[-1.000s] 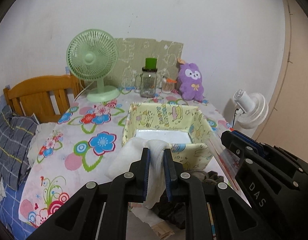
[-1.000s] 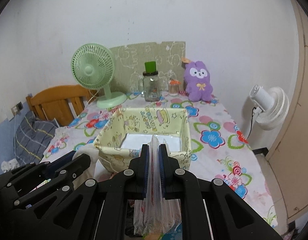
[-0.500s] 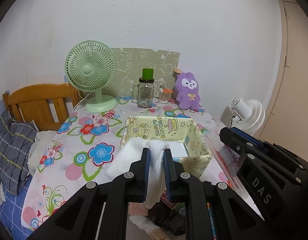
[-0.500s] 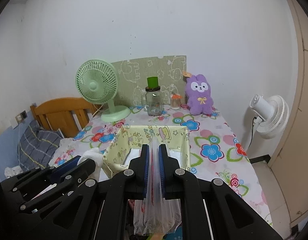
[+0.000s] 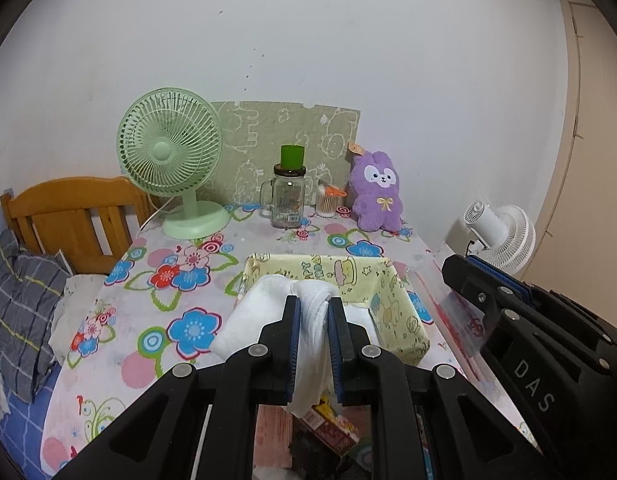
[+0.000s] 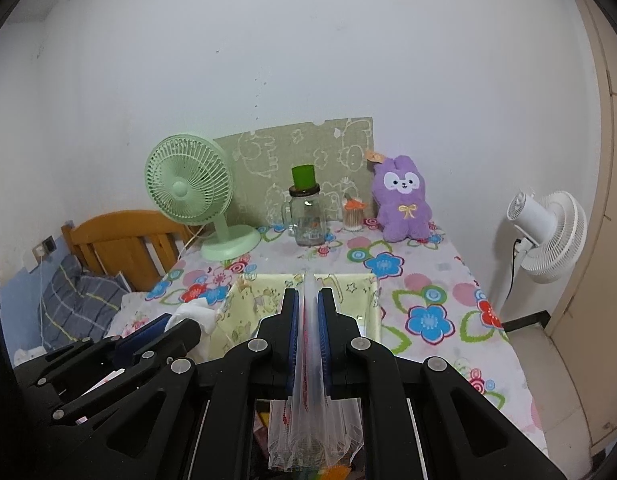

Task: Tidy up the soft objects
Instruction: 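Carry the white cloth and clear bag up over the fabric box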

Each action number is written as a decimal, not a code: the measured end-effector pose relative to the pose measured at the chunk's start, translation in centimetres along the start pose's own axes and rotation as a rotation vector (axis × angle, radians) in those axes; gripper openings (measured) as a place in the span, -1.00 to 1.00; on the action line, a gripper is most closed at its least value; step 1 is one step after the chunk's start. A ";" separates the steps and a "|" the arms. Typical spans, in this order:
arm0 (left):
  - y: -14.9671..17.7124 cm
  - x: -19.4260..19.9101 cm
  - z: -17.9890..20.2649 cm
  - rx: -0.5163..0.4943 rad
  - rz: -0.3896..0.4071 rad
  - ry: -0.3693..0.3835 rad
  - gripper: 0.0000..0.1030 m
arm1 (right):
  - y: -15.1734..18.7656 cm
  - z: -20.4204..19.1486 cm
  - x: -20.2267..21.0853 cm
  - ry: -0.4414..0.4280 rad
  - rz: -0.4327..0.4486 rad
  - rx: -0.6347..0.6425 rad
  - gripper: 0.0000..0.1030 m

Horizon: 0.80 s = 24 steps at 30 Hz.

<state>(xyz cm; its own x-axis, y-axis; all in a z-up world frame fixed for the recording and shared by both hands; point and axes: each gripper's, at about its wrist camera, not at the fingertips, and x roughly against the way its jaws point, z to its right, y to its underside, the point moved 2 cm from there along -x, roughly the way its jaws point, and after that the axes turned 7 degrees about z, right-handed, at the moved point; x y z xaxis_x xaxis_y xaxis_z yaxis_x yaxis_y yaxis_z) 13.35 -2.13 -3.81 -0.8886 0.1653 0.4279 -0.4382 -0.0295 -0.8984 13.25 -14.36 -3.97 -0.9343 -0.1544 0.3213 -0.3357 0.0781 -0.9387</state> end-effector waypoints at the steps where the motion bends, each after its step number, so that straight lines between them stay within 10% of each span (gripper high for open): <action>1: -0.1 -0.3 0.1 -0.003 0.002 -0.002 -0.78 | -0.1 0.1 -0.2 0.000 -0.001 -0.003 -0.76; 24: -1.1 -9.6 0.9 -0.022 -0.094 0.005 -0.76 | -0.9 3.5 -8.7 -0.010 -0.058 -0.012 -0.76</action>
<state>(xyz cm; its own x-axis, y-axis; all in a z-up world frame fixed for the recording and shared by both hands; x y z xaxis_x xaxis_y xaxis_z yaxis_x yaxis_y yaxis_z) 22.19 -4.56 -6.87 -0.8430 0.1709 0.5100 -0.5164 0.0081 -0.8563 22.07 -16.56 -6.36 -0.9118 -0.1693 0.3742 -0.3912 0.0807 -0.9168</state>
